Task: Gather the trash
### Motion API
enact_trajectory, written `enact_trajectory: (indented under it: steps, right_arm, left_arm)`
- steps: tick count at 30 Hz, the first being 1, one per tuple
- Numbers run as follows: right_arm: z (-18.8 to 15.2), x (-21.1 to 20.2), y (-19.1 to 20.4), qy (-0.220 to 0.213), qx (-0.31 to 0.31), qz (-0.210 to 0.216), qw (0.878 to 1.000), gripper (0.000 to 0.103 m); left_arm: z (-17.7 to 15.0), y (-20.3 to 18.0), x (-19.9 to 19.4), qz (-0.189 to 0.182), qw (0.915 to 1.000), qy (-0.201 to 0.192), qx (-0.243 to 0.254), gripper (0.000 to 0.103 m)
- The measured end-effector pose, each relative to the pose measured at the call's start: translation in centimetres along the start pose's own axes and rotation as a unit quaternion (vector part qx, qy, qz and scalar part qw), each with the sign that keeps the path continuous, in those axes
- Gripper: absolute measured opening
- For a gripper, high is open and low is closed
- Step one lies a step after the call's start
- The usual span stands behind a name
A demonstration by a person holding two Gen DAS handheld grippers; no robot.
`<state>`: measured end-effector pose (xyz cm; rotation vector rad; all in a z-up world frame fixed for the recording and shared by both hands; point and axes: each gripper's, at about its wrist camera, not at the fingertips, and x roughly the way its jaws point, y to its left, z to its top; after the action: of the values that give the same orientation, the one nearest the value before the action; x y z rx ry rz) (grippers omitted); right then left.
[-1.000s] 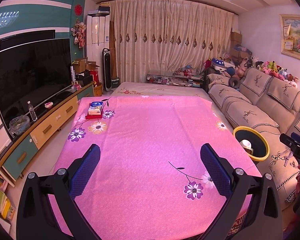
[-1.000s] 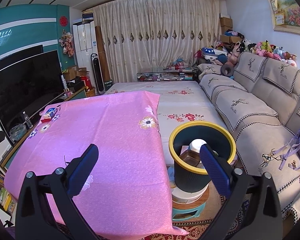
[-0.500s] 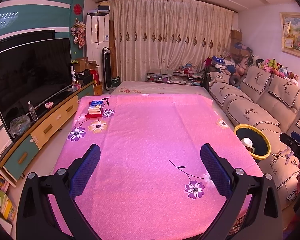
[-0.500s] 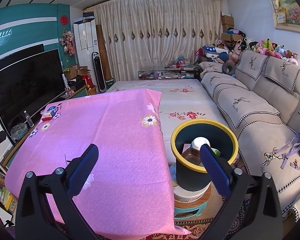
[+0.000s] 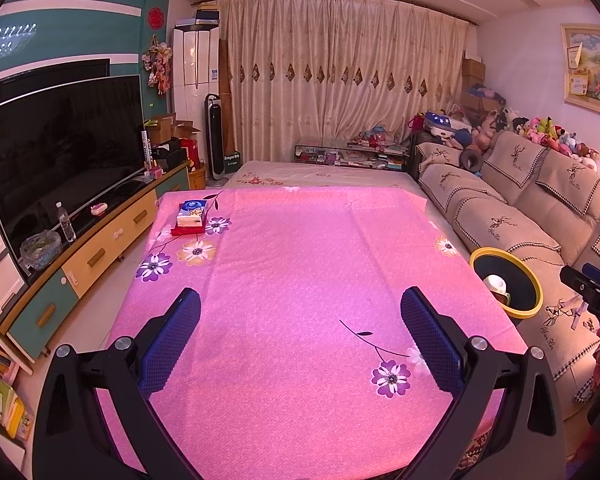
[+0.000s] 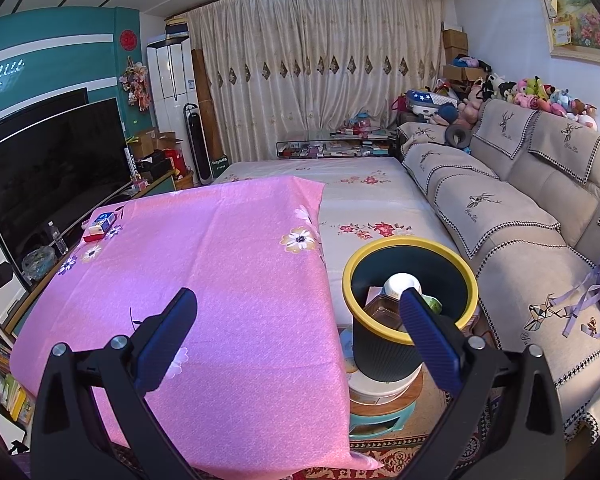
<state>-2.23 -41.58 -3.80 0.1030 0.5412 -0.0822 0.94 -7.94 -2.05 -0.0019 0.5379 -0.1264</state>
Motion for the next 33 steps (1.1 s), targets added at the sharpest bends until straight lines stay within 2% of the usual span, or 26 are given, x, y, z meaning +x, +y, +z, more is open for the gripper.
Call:
enact_trajectory:
  steps: [33]
  right_arm:
    - [-1.0,1.1,0.1,0.010,-0.001,0.000,1.000,0.096]
  left_arm:
    - [-0.8,0.0,0.9,0.007,0.9999,0.009,0.001,0.098]
